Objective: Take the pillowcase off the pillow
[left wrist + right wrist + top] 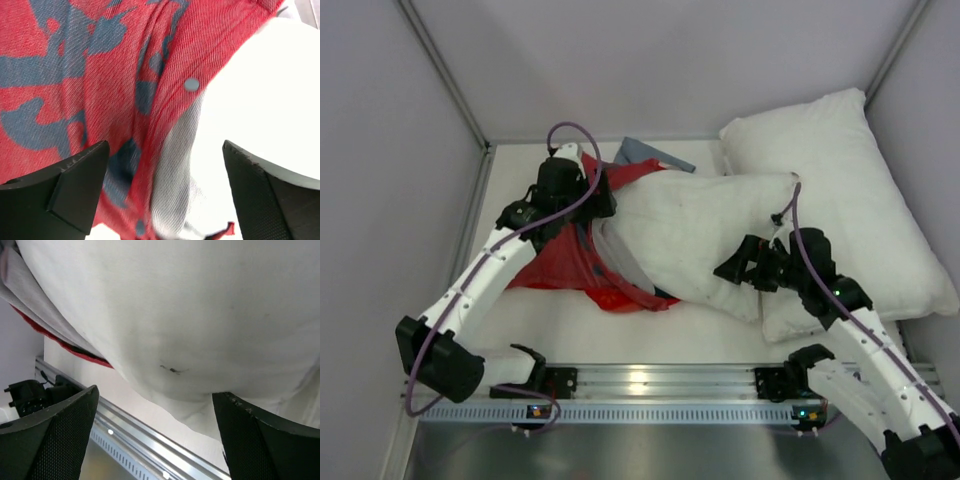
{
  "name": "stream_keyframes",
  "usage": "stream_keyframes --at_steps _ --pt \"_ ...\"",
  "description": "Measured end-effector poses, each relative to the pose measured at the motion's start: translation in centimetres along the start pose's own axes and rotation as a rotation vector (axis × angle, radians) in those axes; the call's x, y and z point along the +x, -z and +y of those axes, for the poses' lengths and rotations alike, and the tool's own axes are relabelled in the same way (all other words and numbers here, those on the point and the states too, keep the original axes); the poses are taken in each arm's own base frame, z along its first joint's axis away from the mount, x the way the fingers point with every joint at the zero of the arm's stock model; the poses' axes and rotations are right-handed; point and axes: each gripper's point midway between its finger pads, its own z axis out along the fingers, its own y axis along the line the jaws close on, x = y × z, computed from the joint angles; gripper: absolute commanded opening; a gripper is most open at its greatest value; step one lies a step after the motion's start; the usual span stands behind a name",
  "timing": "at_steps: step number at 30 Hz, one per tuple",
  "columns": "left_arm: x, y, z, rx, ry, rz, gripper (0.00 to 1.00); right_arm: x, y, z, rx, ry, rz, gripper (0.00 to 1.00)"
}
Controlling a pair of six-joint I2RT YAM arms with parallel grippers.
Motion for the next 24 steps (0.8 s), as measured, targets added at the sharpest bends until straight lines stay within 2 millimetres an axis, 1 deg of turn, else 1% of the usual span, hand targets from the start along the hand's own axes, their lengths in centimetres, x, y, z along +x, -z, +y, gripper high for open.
stream_keyframes --at_steps 2,4,6,7,8,9,11,14,15,17,19,22,23,24 --pt "-0.2 1.0 0.0 0.011 -0.005 -0.012 0.99 -1.5 1.4 0.7 0.024 0.042 -0.07 0.92" --pt "0.4 2.1 -0.1 0.042 -0.008 -0.008 0.99 -3.4 3.3 1.3 0.05 0.077 -0.167 0.92" --pt "2.1 3.4 -0.6 0.107 -0.006 0.021 0.99 -4.6 4.8 1.7 0.069 0.096 -0.24 0.93" --pt "3.3 4.1 -0.9 0.143 -0.005 0.045 0.99 -4.9 5.4 1.6 0.082 0.1 -0.269 0.93" --pt "4.3 4.5 -1.1 0.169 -0.004 0.066 0.99 -4.9 5.6 1.3 0.094 0.098 -0.275 0.93" --pt "5.7 4.8 -1.5 0.2 -0.003 0.1 0.99 -4.6 5.5 0.8 0.112 0.093 -0.273 0.93" --pt "8.7 5.1 -2.3 0.245 -0.007 0.168 0.99 -3.5 4.6 -0.7 0.145 0.079 -0.238 0.93" --pt "13.8 4.8 -3.2 0.274 -0.015 0.294 0.99 -0.5 2.5 -3.8 0.213 0.029 -0.136 0.93" --pt "15.2 4.6 -3.4 0.277 -0.017 0.33 0.99 0.3 2.1 -4.5 0.227 0.019 -0.113 0.93" --pt "17.4 4.0 -3.8 0.277 -0.015 0.381 0.99 1.7 1.3 -5.7 0.255 -0.009 -0.065 0.93" --pt "18.4 3.3 -3.9 0.264 -0.008 0.4 0.99 2.3 0.9 -6.1 0.254 -0.018 -0.043 0.93" --pt "18.7 1.8 -3.4 0.215 0.006 0.386 0.99 2.5 0.0 -5.9 0.225 -0.025 -0.029 0.93" --pt "18.7 1.4 -3.4 0.205 0.011 0.378 0.95 2.5 -0.5 -5.9 0.214 -0.025 -0.024 0.93" --pt "18.6 1.1 -3.3 0.198 0.017 0.37 0.9 2.6 -1.0 -5.8 0.204 -0.029 -0.018 0.93"
